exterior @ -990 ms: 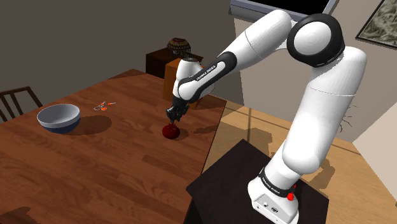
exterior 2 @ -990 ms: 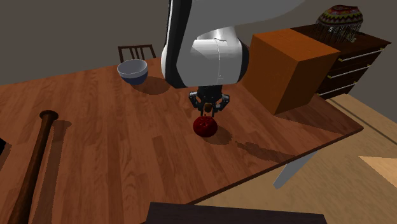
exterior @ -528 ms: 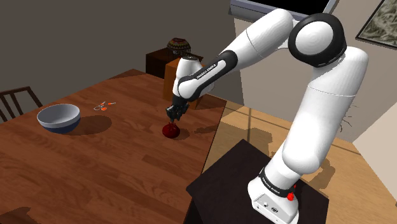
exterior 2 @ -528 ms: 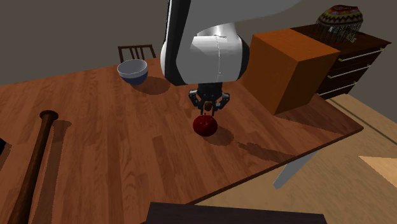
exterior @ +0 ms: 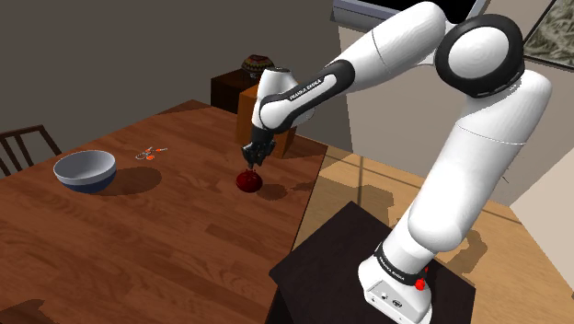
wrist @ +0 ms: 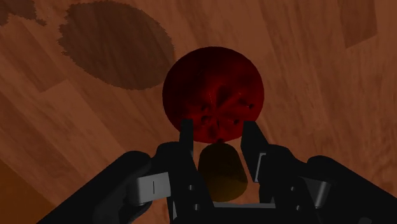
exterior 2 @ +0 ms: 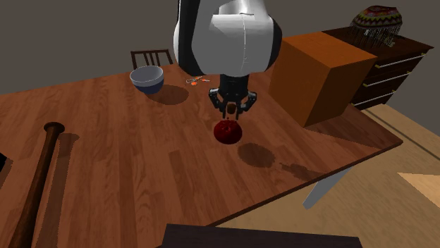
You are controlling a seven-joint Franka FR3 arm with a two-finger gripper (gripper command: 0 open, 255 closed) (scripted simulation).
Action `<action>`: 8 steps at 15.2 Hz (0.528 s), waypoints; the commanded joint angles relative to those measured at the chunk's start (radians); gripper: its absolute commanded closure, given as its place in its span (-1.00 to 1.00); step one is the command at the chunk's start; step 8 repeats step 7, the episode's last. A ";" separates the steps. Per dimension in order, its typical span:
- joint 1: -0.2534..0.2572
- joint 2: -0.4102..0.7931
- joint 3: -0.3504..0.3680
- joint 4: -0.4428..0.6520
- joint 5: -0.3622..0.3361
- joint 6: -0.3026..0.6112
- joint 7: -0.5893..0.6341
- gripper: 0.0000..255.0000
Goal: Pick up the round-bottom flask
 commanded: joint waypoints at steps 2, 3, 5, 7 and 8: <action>-0.001 -0.026 0.001 0.013 0.005 -0.039 -0.003 1.00; -0.001 -0.035 0.001 0.017 0.007 -0.052 -0.004 1.00; -0.001 -0.053 0.002 0.025 0.010 -0.078 -0.006 1.00; -0.001 -0.054 0.002 0.026 0.010 -0.080 -0.006 1.00; -0.001 -0.054 0.002 0.026 0.010 -0.080 -0.006 1.00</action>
